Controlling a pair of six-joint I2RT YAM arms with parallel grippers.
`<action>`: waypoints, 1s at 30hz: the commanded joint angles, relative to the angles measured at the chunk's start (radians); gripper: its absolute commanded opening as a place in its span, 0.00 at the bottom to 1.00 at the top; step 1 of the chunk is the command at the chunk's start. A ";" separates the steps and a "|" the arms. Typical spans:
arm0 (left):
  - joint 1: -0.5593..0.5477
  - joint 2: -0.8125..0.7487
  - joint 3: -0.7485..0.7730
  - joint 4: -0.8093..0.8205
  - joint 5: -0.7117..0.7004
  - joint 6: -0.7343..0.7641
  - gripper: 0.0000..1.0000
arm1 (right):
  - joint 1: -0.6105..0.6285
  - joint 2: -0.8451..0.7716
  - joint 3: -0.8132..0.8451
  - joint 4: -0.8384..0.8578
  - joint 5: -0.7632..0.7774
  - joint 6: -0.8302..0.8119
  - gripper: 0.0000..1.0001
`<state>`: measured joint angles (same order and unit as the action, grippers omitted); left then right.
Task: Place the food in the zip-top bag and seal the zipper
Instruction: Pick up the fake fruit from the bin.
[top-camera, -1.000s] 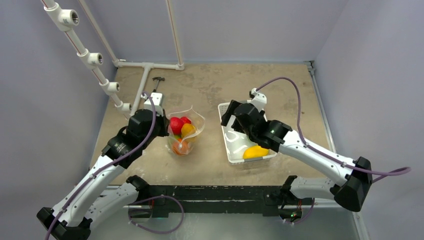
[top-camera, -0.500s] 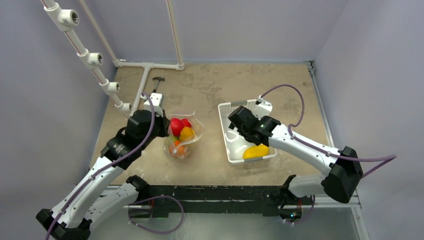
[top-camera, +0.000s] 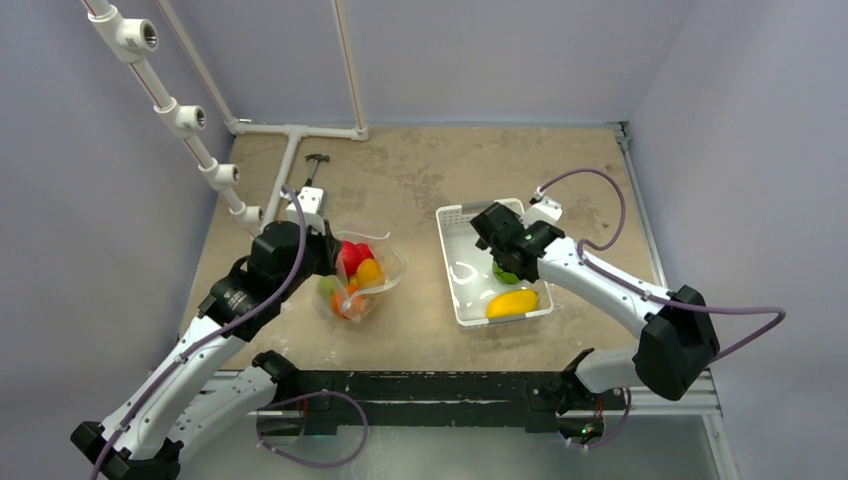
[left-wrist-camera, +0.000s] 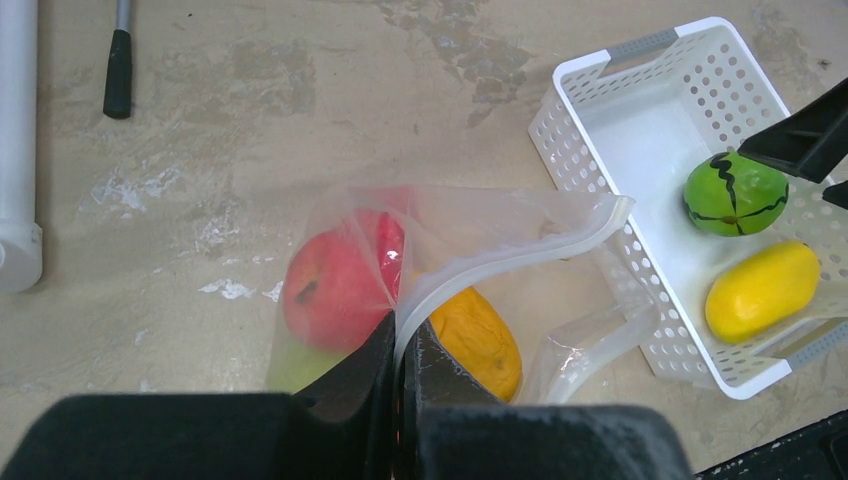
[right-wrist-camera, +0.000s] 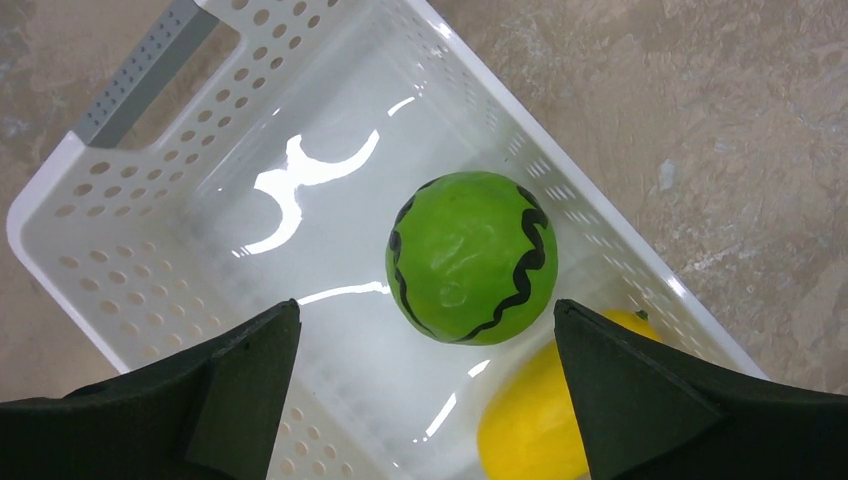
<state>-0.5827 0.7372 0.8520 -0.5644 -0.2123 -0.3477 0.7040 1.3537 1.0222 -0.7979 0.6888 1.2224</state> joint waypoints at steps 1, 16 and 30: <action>0.005 -0.020 -0.007 0.053 0.023 0.011 0.00 | -0.019 0.022 -0.009 -0.007 0.005 0.008 0.99; 0.005 -0.030 -0.011 0.056 0.055 0.019 0.00 | -0.045 0.183 -0.011 0.015 -0.014 -0.021 0.98; 0.005 -0.035 -0.013 0.057 0.055 0.019 0.00 | -0.056 0.240 -0.020 0.086 -0.020 -0.093 0.55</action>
<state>-0.5827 0.7136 0.8375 -0.5625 -0.1650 -0.3470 0.6575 1.5925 1.0080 -0.7567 0.6712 1.1576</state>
